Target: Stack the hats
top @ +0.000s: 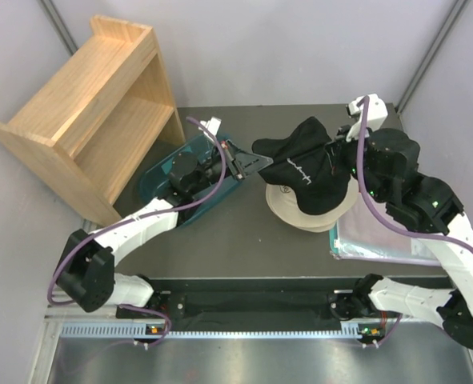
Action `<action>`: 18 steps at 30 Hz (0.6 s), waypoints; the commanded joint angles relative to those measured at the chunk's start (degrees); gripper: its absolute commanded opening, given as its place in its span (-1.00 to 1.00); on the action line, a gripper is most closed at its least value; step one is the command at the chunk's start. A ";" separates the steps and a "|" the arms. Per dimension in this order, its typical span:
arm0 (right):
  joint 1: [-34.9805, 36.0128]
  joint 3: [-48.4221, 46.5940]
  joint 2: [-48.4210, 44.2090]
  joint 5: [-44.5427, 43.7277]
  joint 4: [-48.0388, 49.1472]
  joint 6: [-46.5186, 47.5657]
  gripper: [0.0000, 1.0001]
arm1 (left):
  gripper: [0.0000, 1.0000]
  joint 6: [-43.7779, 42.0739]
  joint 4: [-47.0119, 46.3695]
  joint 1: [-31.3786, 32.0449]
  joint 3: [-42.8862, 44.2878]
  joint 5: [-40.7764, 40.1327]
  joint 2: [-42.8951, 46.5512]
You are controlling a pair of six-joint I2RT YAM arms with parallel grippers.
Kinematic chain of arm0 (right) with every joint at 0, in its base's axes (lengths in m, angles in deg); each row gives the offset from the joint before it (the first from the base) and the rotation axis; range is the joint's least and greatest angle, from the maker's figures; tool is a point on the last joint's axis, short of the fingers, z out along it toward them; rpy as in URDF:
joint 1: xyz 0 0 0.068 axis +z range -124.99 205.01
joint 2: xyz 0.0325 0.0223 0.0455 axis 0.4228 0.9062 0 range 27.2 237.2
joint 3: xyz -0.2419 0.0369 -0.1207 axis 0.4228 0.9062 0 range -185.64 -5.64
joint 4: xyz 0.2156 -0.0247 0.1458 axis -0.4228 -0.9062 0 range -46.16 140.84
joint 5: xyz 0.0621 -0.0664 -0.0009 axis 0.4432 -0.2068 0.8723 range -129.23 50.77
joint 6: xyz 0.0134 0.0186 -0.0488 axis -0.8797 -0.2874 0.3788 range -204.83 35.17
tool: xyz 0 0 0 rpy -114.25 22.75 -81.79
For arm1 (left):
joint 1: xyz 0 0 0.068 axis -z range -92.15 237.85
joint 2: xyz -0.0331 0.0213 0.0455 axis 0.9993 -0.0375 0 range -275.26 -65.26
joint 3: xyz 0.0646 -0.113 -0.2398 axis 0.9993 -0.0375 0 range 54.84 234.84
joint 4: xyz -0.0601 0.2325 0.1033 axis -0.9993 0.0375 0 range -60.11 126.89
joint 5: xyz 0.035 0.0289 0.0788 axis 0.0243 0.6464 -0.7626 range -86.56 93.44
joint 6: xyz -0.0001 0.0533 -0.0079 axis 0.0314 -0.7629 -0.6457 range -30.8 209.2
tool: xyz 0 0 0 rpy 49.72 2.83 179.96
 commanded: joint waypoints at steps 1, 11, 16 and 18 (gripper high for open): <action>-1.11 0.23 -0.41 -9.44 6.48 0.39 -1.00 | -1.00 -1.23 1.51 -4.26 -6.87 -0.61 2.21; -4.17 6.04 0.03 4.44 7.10 -3.83 0.11 | -1.00 -5.44 0.19 -6.46 -5.84 3.52 -6.75; -22.00 4.71 -2.25 23.94 9.29 -4.88 0.83 | -1.00 -9.49 1.07 -4.88 -3.46 4.31 -9.21; -30.35 6.81 -2.95 33.26 11.04 -5.94 0.86 | -1.00 -10.81 0.90 -4.53 -2.93 4.92 -9.56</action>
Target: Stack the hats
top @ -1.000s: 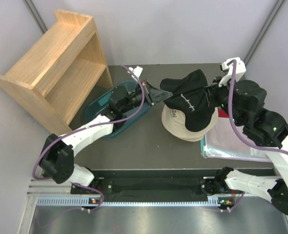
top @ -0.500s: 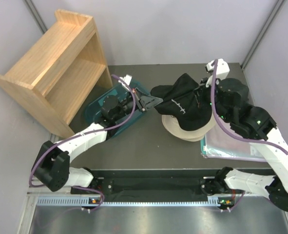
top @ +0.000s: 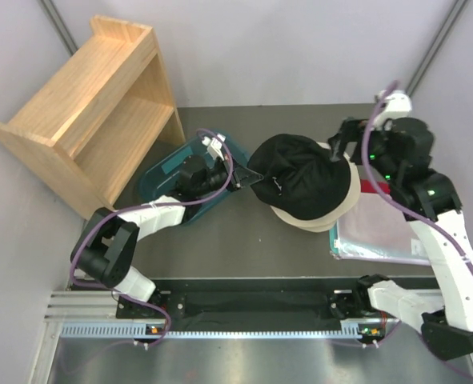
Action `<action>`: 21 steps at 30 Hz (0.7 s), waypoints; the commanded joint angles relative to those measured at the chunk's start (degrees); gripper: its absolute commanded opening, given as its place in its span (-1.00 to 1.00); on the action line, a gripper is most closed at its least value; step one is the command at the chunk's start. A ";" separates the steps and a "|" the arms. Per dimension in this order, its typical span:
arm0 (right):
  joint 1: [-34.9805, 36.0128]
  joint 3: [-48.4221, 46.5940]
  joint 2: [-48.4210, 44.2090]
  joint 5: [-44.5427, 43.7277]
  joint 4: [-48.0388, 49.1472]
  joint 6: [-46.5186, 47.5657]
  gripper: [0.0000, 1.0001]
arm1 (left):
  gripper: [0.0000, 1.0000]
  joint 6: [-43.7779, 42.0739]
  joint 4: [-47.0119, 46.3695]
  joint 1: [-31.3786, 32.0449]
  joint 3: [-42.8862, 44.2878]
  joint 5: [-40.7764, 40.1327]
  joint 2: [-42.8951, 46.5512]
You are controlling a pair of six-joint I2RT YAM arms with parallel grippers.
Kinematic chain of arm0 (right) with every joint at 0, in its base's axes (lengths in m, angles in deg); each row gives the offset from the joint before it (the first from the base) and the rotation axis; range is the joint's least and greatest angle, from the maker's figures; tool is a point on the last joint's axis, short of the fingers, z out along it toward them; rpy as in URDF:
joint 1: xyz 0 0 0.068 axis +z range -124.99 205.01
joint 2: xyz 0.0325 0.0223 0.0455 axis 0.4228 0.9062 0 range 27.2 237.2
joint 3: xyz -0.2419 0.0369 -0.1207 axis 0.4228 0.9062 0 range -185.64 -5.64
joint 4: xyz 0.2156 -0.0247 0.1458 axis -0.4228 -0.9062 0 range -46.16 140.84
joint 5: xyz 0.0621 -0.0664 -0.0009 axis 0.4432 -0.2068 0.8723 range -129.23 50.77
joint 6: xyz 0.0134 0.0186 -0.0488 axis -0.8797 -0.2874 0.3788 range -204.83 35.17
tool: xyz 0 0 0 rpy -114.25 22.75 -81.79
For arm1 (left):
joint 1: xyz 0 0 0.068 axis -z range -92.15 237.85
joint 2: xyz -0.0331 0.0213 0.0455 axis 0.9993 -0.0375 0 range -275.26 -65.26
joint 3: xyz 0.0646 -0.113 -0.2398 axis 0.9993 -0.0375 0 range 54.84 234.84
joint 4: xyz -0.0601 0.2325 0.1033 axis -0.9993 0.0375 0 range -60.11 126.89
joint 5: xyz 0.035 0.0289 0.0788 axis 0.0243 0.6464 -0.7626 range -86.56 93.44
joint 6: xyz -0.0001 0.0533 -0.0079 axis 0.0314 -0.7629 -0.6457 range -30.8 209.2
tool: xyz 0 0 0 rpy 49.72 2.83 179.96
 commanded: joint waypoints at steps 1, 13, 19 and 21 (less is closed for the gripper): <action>-13.71 0.48 -3.13 19.54 6.48 -3.57 0.86 | -1.00 -5.52 -1.70 1.03 3.59 1.78 0.01; -39.57 28.78 -7.44 54.18 28.71 -21.58 0.66 | -1.00 -5.97 -4.34 1.20 2.62 2.31 0.18; -39.75 32.92 -7.44 60.69 35.48 -26.35 0.56 | -1.00 -5.26 -6.19 1.12 2.53 2.48 -0.34; -39.67 33.97 -7.70 61.31 37.24 -27.40 0.51 | -1.00 -5.26 -6.45 1.20 2.36 2.31 -0.43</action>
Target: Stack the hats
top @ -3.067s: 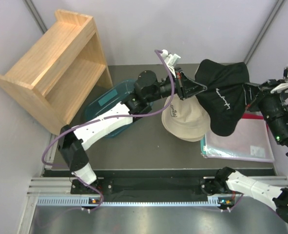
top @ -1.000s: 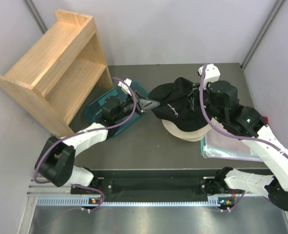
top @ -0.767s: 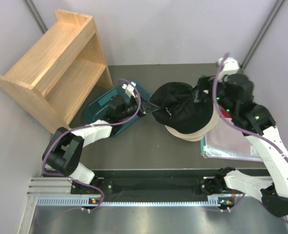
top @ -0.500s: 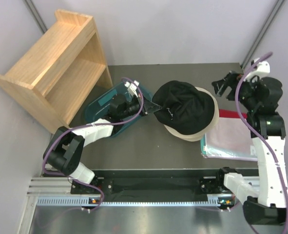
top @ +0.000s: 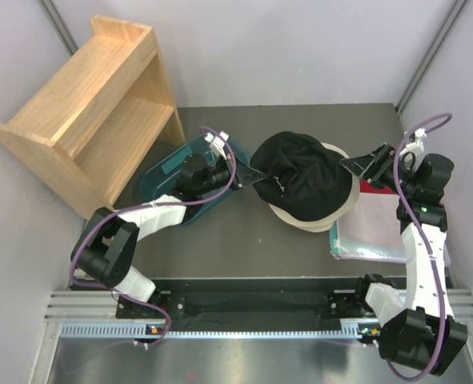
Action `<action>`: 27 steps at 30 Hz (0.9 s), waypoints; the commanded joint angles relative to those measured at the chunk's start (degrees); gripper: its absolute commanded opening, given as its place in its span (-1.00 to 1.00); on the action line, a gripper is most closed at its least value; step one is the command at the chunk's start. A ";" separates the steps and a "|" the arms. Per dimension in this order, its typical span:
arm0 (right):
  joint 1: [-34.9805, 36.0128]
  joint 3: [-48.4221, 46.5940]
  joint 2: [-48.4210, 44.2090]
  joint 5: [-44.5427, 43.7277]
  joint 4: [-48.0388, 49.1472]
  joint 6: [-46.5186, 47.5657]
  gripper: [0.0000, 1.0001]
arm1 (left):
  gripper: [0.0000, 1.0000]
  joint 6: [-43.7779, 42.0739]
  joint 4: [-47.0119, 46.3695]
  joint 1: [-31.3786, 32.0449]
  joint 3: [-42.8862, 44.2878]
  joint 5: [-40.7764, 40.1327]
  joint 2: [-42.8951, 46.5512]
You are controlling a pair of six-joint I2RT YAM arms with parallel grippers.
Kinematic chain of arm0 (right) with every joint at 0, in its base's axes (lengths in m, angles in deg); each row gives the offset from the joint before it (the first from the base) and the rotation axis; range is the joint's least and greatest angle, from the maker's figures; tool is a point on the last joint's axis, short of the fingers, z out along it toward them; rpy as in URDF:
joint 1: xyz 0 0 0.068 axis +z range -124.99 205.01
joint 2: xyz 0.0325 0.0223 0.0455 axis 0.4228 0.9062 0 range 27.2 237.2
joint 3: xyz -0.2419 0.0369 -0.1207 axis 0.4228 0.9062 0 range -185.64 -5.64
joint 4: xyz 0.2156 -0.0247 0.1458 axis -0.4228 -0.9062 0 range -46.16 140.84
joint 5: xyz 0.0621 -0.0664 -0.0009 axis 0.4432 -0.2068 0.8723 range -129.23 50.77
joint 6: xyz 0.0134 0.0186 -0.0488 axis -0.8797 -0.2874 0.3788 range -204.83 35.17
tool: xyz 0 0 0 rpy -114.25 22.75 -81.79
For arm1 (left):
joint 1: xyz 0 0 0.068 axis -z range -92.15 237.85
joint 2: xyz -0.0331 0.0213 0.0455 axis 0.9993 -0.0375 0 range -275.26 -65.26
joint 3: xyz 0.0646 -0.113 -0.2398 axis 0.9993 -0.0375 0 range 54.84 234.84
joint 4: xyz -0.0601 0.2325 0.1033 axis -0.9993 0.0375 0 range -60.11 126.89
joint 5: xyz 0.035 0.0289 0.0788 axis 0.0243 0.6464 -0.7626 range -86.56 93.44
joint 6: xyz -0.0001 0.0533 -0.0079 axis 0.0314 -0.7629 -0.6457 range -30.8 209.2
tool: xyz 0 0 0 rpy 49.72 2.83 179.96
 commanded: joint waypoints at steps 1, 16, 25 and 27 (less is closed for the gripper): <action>-0.61 0.93 -1.49 6.76 9.93 -4.59 0.49 | -1.00 -0.80 -5.19 0.26 0.94 0.99 -0.02; -0.52 1.81 -2.63 6.24 5.80 -1.87 -0.48 | -1.00 -0.45 -6.77 0.26 1.02 0.91 -0.28; -0.96 -0.30 -7.12 -5.69 -1.49 1.47 -1.00 | -1.00 -0.01 -7.56 1.23 3.22 0.99 -2.21; -1.31 -0.56 -7.82 -8.87 -3.60 3.13 -1.00 | -1.00 0.43 -7.91 1.23 3.83 1.43 -3.70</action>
